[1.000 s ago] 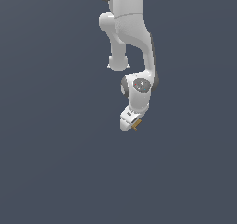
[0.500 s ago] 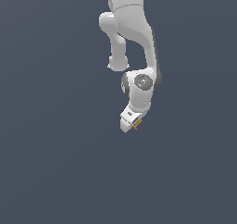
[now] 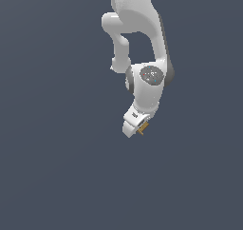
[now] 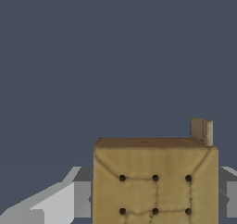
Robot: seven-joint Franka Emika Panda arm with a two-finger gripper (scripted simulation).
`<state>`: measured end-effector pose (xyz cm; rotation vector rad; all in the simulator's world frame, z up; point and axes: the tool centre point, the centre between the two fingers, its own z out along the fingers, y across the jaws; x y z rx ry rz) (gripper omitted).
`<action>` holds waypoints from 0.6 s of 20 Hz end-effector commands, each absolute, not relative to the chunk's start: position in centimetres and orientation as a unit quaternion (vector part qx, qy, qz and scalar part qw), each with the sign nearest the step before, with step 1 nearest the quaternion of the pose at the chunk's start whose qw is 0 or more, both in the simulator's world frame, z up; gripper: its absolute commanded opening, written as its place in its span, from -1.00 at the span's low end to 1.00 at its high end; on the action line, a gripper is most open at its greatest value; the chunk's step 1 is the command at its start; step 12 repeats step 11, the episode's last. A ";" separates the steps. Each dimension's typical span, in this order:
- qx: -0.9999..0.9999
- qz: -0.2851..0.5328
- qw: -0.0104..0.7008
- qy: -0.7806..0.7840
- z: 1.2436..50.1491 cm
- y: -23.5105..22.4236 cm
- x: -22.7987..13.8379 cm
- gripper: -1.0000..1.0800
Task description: Pick up the object and move it to a goal position.
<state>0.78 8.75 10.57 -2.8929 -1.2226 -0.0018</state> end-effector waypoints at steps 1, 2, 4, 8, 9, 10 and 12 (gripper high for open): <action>-0.921 0.000 0.001 -0.389 11.9 8.7 1.6 -1.00; -0.921 0.000 0.001 -0.389 12.4 8.7 1.9 -1.00; -0.921 0.000 0.001 -0.389 13.1 8.7 2.4 -1.00; -0.921 0.000 0.000 -0.389 13.9 8.6 2.9 -1.00; -0.921 0.000 0.000 -0.389 14.0 8.6 3.0 -1.00; -0.921 0.000 0.000 -0.389 14.0 8.6 3.1 -1.00; -0.921 0.000 0.000 -0.389 14.0 8.6 3.1 -1.00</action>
